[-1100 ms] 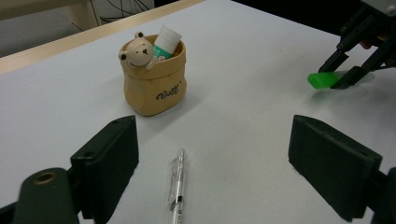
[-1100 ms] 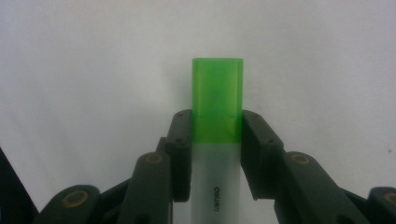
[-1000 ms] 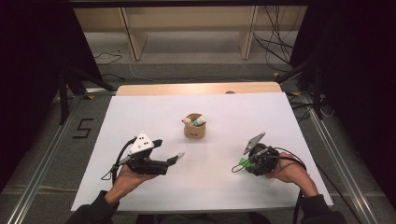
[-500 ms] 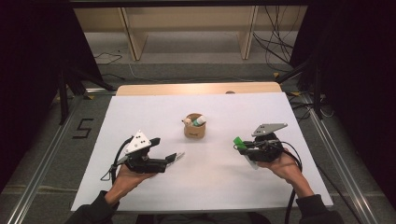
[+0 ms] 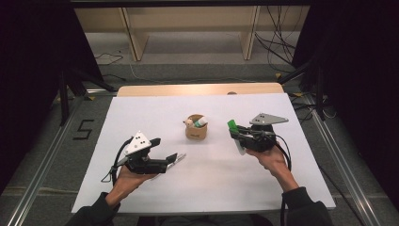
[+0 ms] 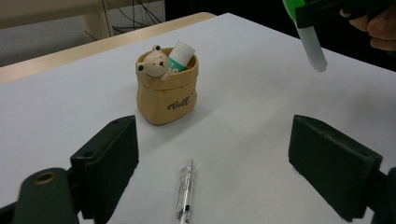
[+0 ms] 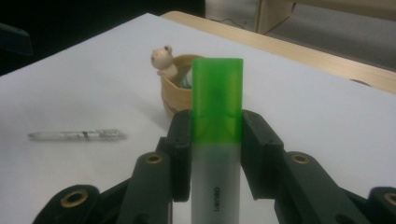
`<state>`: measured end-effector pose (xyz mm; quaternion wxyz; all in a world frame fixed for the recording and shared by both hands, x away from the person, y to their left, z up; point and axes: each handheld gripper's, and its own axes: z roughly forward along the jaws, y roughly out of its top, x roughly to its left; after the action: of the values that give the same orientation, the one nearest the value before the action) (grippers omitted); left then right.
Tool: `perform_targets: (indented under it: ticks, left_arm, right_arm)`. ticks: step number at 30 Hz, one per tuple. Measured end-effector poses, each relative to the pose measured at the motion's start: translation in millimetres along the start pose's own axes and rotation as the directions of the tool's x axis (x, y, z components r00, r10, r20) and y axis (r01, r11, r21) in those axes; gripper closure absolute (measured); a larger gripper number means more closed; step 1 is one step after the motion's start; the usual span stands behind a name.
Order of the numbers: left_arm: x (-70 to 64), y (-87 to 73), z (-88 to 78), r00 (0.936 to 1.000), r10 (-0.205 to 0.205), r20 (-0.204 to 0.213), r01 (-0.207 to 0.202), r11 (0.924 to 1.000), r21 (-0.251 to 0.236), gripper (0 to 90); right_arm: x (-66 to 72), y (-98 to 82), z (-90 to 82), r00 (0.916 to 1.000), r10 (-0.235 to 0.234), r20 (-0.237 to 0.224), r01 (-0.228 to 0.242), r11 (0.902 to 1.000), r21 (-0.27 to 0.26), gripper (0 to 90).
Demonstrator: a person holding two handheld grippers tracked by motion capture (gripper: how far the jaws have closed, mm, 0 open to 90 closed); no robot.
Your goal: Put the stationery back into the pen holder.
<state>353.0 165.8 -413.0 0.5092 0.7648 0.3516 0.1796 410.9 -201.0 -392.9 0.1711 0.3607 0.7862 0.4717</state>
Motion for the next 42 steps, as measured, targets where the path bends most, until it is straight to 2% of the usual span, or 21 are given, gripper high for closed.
perform_targets:
  ticks: [10,24,31,38,42]
  left_arm:
    - [0.8,0.0,-0.3,1.0,-0.002,-0.001,0.002,1.0,-0.001,15.7]
    - [0.6,-0.1,-0.3,1.0,-0.002,0.002,0.002,1.0,0.0,15.7]
    - [0.4,-0.8,0.6,1.0,0.001,0.008,-0.001,1.0,0.007,15.7]
    - [-0.4,-1.1,0.9,1.0,0.003,0.009,-0.003,0.9999,0.011,15.7]
    - [-0.5,-0.9,0.7,0.9999,0.005,0.009,-0.005,0.9999,0.01,15.7]
  right_arm:
    - [9.4,25.8,27.7,1.0,0.0,0.002,0.0,0.9987,-0.052,67.3]
    - [20.5,51.3,64.3,0.9999,-0.007,0.011,0.008,0.9977,-0.068,67.3]
    - [24.4,59.5,82.2,0.9997,-0.013,0.021,0.014,0.9979,-0.063,67.3]
    - [21.7,59.0,97.3,0.9989,0.018,0.044,-0.015,0.9981,-0.06,67.3]
    - [19.5,58.7,103.4,0.9982,0.019,0.057,-0.016,0.9987,-0.048,67.3]
